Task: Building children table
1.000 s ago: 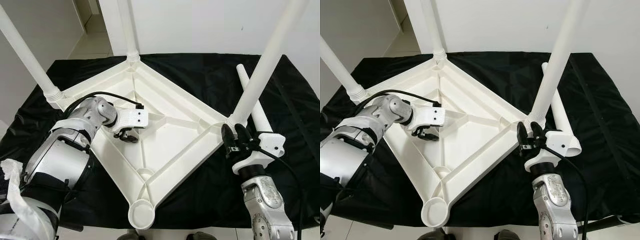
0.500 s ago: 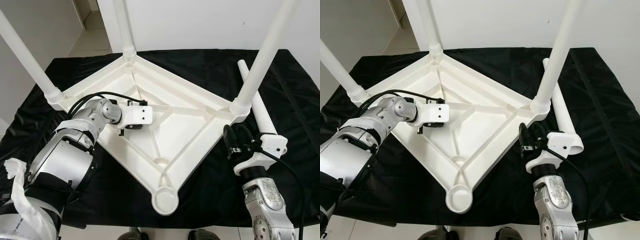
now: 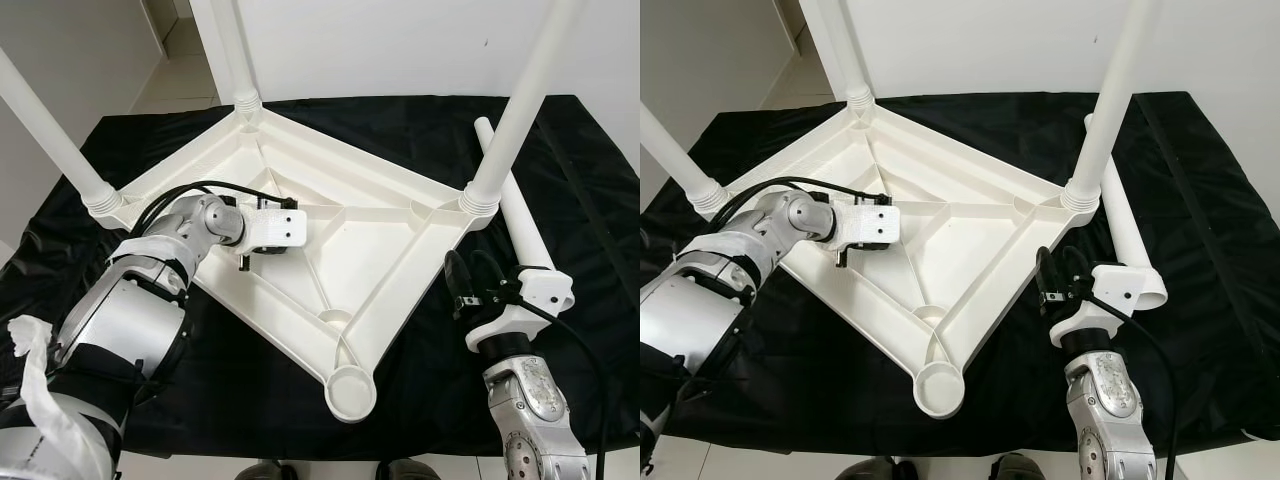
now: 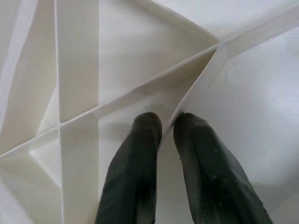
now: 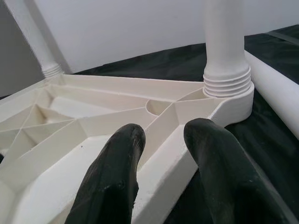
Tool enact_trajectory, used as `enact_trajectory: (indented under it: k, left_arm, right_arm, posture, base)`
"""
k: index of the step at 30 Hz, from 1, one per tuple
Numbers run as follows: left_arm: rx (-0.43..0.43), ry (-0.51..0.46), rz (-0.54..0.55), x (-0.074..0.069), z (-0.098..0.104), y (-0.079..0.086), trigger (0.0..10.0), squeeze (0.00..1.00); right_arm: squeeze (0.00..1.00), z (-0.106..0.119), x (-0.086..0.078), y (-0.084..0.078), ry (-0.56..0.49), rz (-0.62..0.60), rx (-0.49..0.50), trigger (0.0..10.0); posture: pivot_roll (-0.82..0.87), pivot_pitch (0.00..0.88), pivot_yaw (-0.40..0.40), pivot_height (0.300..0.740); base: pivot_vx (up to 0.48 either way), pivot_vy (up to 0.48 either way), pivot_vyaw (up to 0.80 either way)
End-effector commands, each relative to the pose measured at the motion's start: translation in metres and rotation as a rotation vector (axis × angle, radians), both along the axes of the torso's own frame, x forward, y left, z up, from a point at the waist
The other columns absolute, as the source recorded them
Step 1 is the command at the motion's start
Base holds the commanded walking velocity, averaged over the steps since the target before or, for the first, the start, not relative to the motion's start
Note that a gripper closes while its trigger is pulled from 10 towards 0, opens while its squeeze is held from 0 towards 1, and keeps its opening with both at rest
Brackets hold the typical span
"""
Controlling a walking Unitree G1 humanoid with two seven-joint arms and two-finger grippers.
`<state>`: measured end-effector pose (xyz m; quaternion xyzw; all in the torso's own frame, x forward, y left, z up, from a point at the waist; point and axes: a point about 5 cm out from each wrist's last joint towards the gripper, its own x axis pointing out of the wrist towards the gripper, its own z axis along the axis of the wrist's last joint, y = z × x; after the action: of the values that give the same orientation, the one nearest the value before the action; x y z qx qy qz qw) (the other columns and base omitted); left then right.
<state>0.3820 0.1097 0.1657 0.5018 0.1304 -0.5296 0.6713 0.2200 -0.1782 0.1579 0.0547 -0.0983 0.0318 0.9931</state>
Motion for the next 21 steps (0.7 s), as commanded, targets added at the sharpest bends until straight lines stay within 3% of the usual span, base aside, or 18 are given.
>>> enact_trajectory:
  k: [1,11,19,20,21]
  left_arm:
    - [-0.027,0.164,0.007,-0.011,-0.021,0.006,0.0,0.0]
    - [-0.137,0.304,-0.038,-0.013,-0.008,0.002,0.0,0.0]
    - [-0.144,0.243,-0.026,-0.01,-0.005,0.002,0.0,0.0]
    - [-0.152,0.213,-0.018,-0.009,-0.004,0.002,3.3,0.0]
    - [-0.17,0.21,0.006,-0.008,-0.005,0.003,10.0,0.0]
  right_arm:
    - [0.0,-0.002,-0.001,0.002,0.012,0.003,0.012,10.0]
    - [0.0,-0.002,-0.001,0.002,0.01,0.001,0.012,10.0]
    - [0.0,-0.001,-0.001,0.001,0.007,-0.008,0.011,10.0]
    - [0.0,-0.001,-0.001,0.001,0.004,-0.012,0.009,10.0]
    - [0.0,-0.001,-0.001,0.001,0.004,-0.012,0.008,10.0]
  posture:
    - [-0.09,0.075,0.118,0.74]
    - [-0.09,0.074,0.121,0.74]
    - [-0.1,0.069,0.128,0.74]
    - [-0.1,0.067,0.126,0.74]
    - [-0.1,0.065,0.125,0.74]
  base:
    - [0.0,0.0,0.0]
    - [0.0,0.0,0.0]
    - [0.0,0.0,0.0]
    - [0.0,0.0,0.0]
    - [0.0,0.0,0.0]
